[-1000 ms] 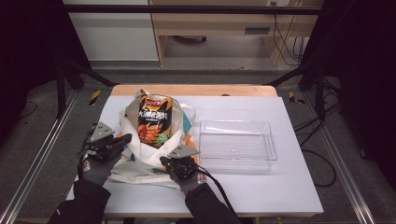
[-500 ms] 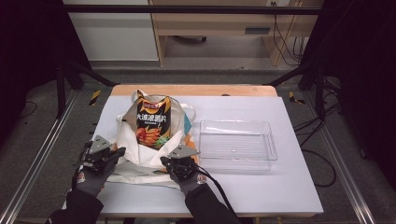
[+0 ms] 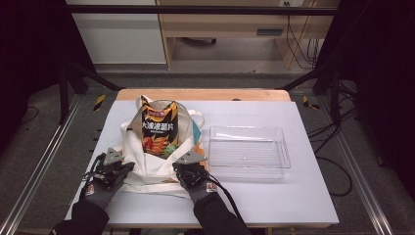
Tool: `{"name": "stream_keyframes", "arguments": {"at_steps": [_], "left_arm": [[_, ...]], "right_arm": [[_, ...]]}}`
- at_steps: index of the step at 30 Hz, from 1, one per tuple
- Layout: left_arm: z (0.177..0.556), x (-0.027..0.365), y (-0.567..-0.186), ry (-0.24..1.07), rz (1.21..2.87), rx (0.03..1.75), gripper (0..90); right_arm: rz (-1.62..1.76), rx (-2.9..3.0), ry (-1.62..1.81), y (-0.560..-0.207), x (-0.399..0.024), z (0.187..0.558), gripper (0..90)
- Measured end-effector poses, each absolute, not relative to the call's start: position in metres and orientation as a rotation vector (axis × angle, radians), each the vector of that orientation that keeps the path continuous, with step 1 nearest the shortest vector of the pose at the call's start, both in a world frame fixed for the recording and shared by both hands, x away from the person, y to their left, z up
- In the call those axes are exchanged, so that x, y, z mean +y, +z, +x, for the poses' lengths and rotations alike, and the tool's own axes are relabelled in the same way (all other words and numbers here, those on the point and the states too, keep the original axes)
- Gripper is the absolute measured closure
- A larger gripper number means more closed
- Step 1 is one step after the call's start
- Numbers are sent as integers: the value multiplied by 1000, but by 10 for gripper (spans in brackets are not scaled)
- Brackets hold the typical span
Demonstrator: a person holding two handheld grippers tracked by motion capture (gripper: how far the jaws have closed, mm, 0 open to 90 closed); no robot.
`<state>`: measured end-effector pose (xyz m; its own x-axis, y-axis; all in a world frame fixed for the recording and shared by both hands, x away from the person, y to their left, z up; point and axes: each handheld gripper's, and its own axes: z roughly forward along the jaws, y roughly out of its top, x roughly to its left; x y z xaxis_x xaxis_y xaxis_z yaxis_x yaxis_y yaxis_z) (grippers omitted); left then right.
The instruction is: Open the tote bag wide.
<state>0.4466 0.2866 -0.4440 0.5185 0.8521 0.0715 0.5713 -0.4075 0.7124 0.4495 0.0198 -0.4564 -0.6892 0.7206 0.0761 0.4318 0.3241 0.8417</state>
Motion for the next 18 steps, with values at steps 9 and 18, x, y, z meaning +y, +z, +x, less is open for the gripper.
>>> {"name": "stream_keyframes", "arguments": {"at_steps": [9,18], "left_arm": [[446,286,-446,564,2130,1159,893],[443,284,-446,579,2141,1155,892]], "right_arm": [[1052,2310,1272,-468,19,445,900],[1064,2334,1249,-477,19,442,900]]}}
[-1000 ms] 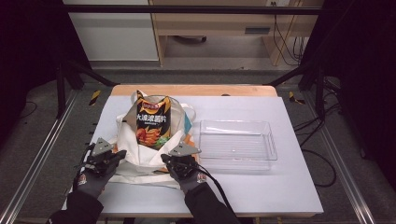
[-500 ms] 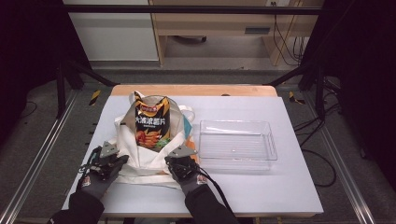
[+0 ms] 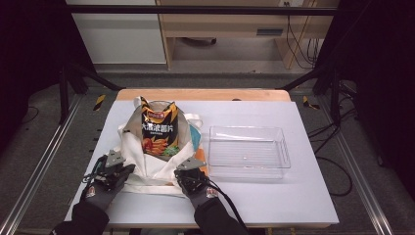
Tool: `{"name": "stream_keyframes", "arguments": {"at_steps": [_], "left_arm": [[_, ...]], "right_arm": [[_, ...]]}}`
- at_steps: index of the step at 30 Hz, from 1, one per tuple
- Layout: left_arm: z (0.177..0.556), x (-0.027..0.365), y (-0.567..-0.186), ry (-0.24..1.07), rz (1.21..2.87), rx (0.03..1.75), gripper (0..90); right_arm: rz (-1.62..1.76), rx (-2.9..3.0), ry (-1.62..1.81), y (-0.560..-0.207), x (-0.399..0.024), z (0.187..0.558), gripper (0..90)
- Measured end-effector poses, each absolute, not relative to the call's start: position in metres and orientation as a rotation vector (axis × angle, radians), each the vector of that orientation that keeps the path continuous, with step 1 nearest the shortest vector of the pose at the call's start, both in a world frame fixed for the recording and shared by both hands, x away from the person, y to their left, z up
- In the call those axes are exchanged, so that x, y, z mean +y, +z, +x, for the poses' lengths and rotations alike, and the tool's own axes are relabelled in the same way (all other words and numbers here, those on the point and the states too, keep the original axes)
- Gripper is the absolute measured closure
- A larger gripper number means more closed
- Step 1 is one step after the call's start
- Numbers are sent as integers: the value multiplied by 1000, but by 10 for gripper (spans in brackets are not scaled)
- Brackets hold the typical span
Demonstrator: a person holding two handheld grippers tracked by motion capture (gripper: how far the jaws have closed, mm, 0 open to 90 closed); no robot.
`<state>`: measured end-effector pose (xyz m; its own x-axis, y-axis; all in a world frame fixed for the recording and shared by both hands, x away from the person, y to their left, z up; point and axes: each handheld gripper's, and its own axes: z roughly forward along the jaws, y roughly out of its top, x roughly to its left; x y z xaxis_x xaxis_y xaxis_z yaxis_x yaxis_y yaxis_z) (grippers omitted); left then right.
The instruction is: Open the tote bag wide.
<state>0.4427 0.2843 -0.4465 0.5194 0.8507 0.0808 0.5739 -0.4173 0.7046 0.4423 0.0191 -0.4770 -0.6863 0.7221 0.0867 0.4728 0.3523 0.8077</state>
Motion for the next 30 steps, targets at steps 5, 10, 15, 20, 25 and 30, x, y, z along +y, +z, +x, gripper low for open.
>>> {"name": "stream_keyframes", "arguments": {"at_steps": [5,10,15,20,25,30], "left_arm": [[440,284,-447,574,2150,1162,892],[439,285,-448,570,2156,1156,891],[439,285,-444,561,2142,1152,867],[440,285,-425,620,2076,1123,810],[461,291,-406,676,1974,1155,812],[491,298,-415,716,1969,1237,827]], "right_arm": [[1059,2343,1236,-479,19,440,900],[1050,2362,1225,-482,20,439,900],[1056,2375,1215,-483,20,439,900],[1054,2374,1214,-485,21,440,900],[1054,2373,1210,-486,22,439,900],[1045,2370,1213,-487,22,439,900]]}}
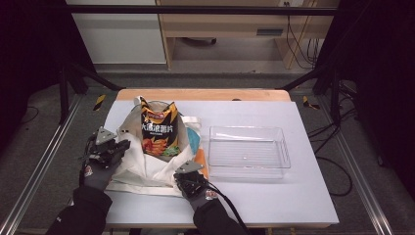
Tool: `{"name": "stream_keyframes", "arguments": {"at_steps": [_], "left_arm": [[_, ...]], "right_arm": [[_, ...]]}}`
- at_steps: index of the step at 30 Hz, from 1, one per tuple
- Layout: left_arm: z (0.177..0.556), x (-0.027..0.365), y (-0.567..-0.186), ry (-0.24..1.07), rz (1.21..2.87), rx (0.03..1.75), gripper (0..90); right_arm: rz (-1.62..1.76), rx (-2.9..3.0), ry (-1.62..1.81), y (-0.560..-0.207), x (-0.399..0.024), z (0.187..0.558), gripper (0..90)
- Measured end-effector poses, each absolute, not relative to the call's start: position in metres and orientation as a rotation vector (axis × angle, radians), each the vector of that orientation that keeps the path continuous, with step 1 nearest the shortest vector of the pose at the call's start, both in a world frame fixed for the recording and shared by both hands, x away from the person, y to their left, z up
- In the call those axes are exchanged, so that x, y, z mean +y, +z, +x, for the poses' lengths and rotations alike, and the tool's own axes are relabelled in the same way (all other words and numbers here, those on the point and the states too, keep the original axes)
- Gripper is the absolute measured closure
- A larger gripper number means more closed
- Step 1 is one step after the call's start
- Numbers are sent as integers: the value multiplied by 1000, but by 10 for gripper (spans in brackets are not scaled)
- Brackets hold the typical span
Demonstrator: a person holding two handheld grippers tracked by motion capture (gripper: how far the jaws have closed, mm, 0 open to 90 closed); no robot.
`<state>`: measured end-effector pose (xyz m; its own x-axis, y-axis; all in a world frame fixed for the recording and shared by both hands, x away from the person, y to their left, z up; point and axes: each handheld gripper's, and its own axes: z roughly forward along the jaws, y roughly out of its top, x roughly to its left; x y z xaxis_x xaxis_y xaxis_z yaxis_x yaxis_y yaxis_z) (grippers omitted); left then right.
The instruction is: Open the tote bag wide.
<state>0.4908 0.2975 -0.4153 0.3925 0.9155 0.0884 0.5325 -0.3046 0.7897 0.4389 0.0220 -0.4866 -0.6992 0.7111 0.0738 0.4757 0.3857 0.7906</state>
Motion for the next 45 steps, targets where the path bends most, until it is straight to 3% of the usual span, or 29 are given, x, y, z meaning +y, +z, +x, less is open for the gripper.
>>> {"name": "stream_keyframes", "arguments": {"at_steps": [9,20,45], "left_arm": [[487,314,-439,783,2080,1308,892],[477,326,-457,685,2085,1340,894],[465,327,-462,639,2096,1333,891]], "right_arm": [[1040,2336,1231,-485,20,437,900],[1127,2163,1188,-468,-5,440,900],[1243,2150,1088,-489,-21,438,900]]}}
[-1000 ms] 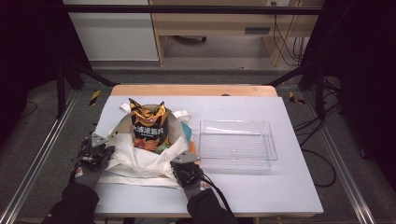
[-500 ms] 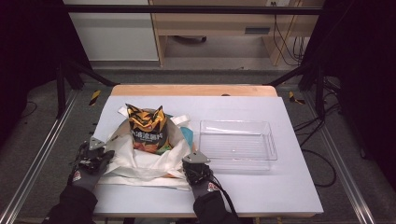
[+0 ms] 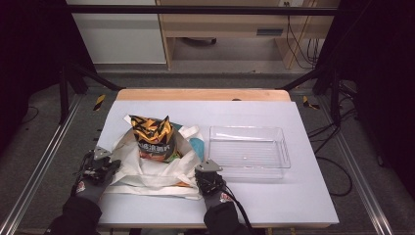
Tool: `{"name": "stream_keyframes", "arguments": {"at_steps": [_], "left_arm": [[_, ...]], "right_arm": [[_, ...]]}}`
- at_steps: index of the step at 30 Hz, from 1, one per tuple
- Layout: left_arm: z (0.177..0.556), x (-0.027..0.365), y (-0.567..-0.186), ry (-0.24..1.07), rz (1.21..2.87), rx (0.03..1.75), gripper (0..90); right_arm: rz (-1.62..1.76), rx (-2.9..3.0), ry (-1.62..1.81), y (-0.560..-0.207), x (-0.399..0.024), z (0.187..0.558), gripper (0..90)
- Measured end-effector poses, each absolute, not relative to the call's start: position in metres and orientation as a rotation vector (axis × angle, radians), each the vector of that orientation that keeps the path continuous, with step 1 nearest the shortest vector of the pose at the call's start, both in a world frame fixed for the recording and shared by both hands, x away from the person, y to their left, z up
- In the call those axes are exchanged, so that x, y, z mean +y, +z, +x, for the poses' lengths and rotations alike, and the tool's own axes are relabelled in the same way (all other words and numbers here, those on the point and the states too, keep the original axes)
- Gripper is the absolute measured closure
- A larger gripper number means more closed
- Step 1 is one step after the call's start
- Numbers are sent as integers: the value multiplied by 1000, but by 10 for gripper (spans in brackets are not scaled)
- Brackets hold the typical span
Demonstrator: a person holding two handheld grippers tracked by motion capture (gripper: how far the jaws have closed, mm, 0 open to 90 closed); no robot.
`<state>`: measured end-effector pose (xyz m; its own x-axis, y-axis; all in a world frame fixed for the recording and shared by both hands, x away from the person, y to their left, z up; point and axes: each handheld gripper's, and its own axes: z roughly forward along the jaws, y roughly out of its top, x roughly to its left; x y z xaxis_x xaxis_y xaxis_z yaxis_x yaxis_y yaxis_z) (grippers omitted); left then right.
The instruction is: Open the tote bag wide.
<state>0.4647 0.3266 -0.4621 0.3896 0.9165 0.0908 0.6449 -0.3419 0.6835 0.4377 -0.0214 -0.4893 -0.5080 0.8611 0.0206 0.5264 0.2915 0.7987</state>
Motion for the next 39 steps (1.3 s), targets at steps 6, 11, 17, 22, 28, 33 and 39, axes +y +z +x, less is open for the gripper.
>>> {"name": "stream_keyframes", "arguments": {"at_steps": [6,11,17,22,28,33,39], "left_arm": [[465,325,-464,652,2102,1328,890],[465,327,-464,639,2088,1326,879],[465,329,-460,631,2057,1310,834],[463,330,-455,650,2019,1279,752],[460,330,-449,656,1966,1257,692],[455,332,-439,670,1917,1233,641],[450,332,-430,671,1869,1223,595]], "right_arm": [[1247,2156,1090,-489,-22,438,900],[1244,2150,1101,-489,-23,438,900],[1228,2133,1121,-488,-24,437,900],[1208,2110,1170,-484,-25,435,882],[1178,2091,1229,-475,-24,433,856],[1148,2079,1269,-468,-22,432,834],[1106,2066,1335,-458,-23,429,802]]}}
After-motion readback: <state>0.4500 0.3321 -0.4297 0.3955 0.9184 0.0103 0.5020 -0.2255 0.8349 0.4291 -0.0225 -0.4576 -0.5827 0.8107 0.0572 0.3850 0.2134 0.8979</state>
